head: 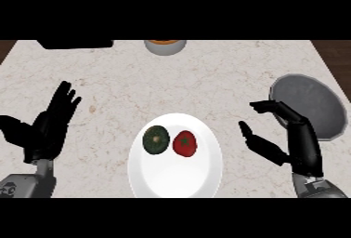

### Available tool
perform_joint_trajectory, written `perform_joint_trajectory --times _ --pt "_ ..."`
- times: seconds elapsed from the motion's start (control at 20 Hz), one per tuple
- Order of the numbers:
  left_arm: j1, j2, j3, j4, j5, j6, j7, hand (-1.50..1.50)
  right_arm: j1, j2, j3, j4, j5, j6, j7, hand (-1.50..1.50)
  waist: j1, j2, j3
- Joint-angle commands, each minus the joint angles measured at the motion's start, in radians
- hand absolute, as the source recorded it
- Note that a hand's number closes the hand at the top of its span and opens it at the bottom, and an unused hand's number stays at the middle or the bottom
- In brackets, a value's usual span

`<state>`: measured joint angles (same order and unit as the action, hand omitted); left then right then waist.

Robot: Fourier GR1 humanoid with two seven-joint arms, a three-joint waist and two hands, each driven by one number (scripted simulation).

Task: Pick the tomato from the plate and place it in the pan

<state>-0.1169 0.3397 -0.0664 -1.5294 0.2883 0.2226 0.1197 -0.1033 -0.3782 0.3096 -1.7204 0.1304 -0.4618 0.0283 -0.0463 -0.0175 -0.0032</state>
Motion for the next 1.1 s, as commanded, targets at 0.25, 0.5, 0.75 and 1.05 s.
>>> perform_joint_trajectory --times 0.25,0.5,0.75,1.05 --pt "-0.043 0.003 0.016 -0.033 0.005 0.008 0.065 0.00 0.225 -0.220 0.125 -0.415 0.379 0.026 0.350 -1.50 0.019 0.009 0.000" --pt "-0.063 0.021 0.036 -0.038 0.018 -0.036 0.086 0.00 0.041 -0.210 0.142 -0.470 0.432 0.233 0.627 -1.50 0.049 0.016 0.001" --pt "-0.066 -0.027 -0.012 -0.007 -0.046 0.000 0.032 0.00 -0.194 -0.222 0.203 -0.396 0.424 0.484 0.844 -1.50 0.066 0.021 -0.001" --pt "-0.066 -0.017 -0.001 -0.040 -0.029 -0.014 0.081 0.00 -0.382 -0.107 0.266 -0.265 0.298 0.734 1.032 -1.50 0.069 0.018 0.001"
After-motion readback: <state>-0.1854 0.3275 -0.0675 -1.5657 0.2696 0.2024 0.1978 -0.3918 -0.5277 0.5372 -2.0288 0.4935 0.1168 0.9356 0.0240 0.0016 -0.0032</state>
